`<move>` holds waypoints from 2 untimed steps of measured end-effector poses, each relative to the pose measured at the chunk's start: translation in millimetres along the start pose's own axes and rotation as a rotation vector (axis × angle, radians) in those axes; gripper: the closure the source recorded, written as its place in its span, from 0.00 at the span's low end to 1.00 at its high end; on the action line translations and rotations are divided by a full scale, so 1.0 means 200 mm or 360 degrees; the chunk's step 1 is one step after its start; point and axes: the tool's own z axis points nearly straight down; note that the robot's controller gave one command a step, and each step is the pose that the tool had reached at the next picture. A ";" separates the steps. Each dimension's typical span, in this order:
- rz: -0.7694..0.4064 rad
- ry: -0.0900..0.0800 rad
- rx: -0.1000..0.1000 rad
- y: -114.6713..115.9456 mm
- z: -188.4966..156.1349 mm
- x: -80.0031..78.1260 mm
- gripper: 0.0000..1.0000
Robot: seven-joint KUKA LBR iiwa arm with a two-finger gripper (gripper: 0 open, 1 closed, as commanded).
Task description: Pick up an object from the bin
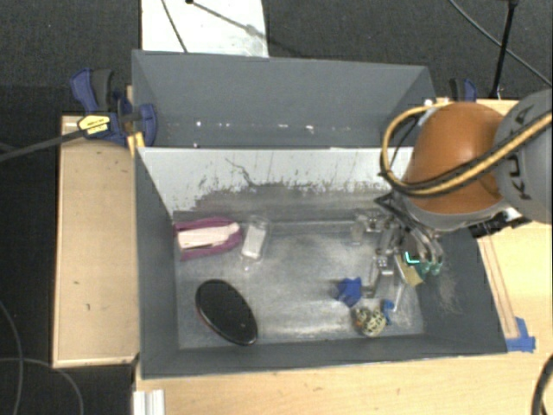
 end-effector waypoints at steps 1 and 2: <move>-0.0079 -0.0015 0.0002 -0.22 0.50 0.02 0.00; 0.0029 -0.0038 -0.0003 -0.15 0.47 0.14 0.00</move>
Offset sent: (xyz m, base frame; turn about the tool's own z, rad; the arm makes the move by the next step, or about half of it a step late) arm -0.0062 -0.0411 -0.0981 -0.0547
